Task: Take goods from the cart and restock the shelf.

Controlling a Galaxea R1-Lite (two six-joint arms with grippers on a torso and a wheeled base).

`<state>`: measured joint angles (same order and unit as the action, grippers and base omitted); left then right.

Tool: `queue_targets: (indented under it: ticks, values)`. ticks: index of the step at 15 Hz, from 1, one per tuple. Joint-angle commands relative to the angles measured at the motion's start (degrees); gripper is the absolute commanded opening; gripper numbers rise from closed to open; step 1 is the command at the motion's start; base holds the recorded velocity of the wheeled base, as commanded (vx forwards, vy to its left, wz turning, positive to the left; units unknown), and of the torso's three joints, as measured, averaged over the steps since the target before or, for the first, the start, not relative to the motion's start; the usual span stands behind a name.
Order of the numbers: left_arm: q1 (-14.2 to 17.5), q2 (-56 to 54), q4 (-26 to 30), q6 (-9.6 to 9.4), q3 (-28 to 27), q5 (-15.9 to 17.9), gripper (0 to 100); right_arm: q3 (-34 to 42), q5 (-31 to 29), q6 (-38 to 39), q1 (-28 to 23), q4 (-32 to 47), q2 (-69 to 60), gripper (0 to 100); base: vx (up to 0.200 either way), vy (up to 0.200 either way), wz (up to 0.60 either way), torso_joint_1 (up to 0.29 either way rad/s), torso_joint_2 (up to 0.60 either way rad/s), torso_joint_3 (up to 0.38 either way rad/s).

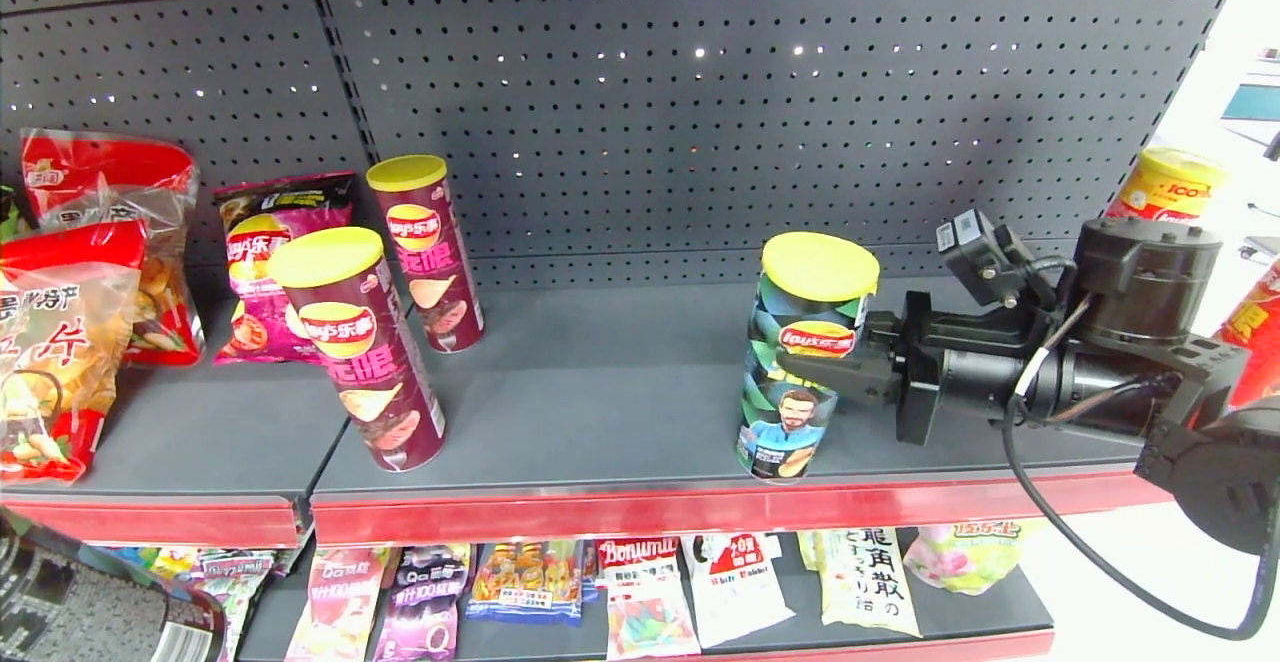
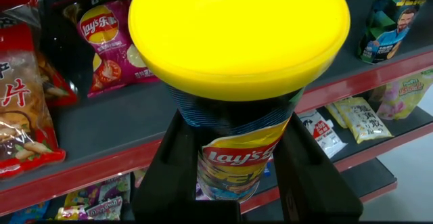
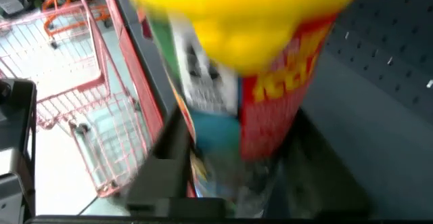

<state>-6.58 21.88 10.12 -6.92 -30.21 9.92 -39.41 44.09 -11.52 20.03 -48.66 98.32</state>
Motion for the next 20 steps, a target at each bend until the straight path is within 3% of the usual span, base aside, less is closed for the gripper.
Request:
queue_targets:
  ticks: [1,10,20]
  values:
    - [0.0,0.0,0.0,-0.02,0.0,0.0,0,-0.1,0.0,-0.1,0.0,-0.5,0.4,100,0.0,0.0,0.0,0.0,0.0,0.0]
    - [0.0,0.1,0.0,-0.02,0.1,0.0,0,1.1,-0.1,-0.1,-0.3,-0.5,-1.1,100,0.0,0.0,0.0,0.0,0.0,0.0]
    - [0.0,-0.4,-0.1,-0.02,1.0,0.3,0,19.9,-3.0,0.4,-3.4,-0.5,-18.6,100,0.0,0.0,0.0,0.0,0.0,0.0]
